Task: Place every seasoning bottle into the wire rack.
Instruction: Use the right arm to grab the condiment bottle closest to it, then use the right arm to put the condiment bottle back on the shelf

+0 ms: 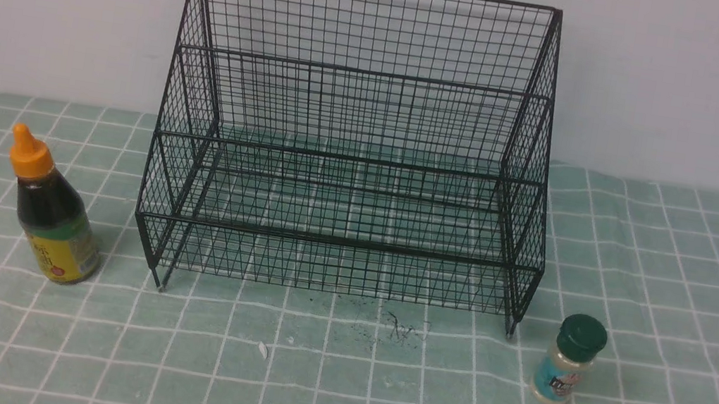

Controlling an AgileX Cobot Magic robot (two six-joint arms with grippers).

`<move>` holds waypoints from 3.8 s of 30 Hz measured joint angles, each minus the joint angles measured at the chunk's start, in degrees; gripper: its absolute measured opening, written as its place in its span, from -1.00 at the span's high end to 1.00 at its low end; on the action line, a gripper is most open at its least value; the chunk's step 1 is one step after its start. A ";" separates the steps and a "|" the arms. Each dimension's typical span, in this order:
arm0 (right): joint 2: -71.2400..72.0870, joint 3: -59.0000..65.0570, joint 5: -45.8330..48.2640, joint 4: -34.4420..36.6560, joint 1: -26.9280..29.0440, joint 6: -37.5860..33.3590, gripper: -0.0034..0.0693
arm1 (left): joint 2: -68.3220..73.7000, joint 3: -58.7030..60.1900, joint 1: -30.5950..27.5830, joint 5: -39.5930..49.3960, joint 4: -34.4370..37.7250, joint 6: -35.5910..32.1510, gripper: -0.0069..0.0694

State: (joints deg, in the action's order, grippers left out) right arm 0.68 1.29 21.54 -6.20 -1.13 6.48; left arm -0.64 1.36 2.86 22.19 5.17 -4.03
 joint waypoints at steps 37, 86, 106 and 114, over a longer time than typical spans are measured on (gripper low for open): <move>0.00 0.33 -22.50 31.96 -0.05 14.89 0.94 | 0.00 0.00 0.00 0.00 0.00 0.00 0.83; -87.84 -57.72 20.50 16.74 -14.89 -11.87 -0.73 | 0.00 0.00 0.00 0.00 0.00 0.00 0.83; -83.84 -62.07 33.89 21.37 -15.54 -19.11 -0.01 | 0.00 0.00 0.00 0.00 0.00 0.00 0.83; -78.50 -72.37 36.33 24.98 -20.00 -20.46 -0.01 | 0.00 0.00 0.00 0.00 0.00 0.00 0.83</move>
State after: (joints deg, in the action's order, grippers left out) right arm -77.81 -71.07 57.87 18.77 -21.13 -13.99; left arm -0.64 1.36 2.86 22.19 5.17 -4.03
